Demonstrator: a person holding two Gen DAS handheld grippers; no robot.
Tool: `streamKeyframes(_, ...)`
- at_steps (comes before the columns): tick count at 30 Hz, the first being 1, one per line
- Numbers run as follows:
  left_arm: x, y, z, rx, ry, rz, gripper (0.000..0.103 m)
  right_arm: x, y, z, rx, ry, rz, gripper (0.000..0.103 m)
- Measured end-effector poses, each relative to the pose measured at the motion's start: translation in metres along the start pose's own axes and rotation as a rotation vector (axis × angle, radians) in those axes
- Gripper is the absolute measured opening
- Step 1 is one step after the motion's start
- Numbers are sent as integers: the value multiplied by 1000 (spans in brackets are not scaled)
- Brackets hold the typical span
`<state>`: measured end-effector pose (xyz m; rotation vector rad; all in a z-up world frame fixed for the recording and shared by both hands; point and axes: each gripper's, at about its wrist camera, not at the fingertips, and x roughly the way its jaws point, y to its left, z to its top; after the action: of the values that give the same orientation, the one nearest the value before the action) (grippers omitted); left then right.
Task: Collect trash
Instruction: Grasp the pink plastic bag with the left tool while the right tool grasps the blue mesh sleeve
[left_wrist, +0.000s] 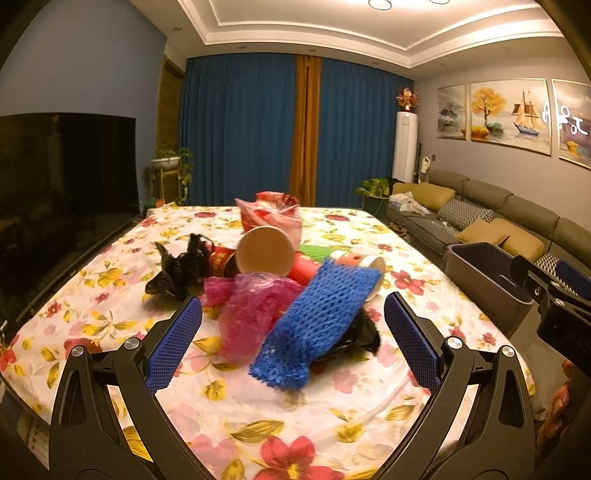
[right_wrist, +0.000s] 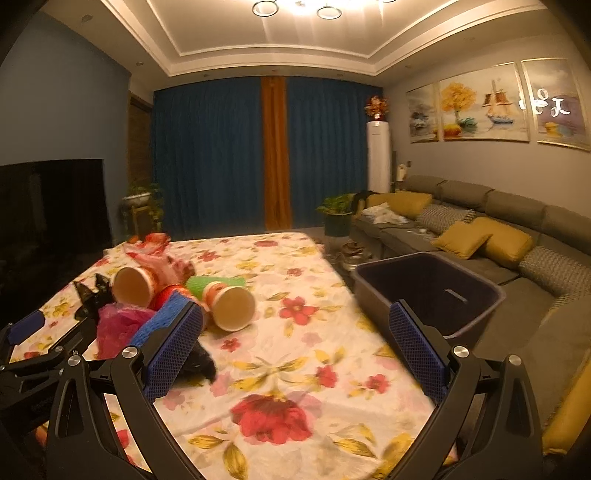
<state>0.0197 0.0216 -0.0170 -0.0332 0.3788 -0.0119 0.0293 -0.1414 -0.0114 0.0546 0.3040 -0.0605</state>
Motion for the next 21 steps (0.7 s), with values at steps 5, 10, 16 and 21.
streamKeyframes(5,8,19,-5,-23,-2,35,97,25,17,-9,-20,26,52,98)
streamKeyframes(10,16,37,-9,-48,-6,71,97,55,37,-15,-21,64,85,98)
streamKeyframes(16,27,55,-14,-68,4,102,97,91,60,-22,-24,122,167,98)
streamKeyframes(21,40,64,-16,-82,24,105,97,109,77,-26,-52,145,208,98)
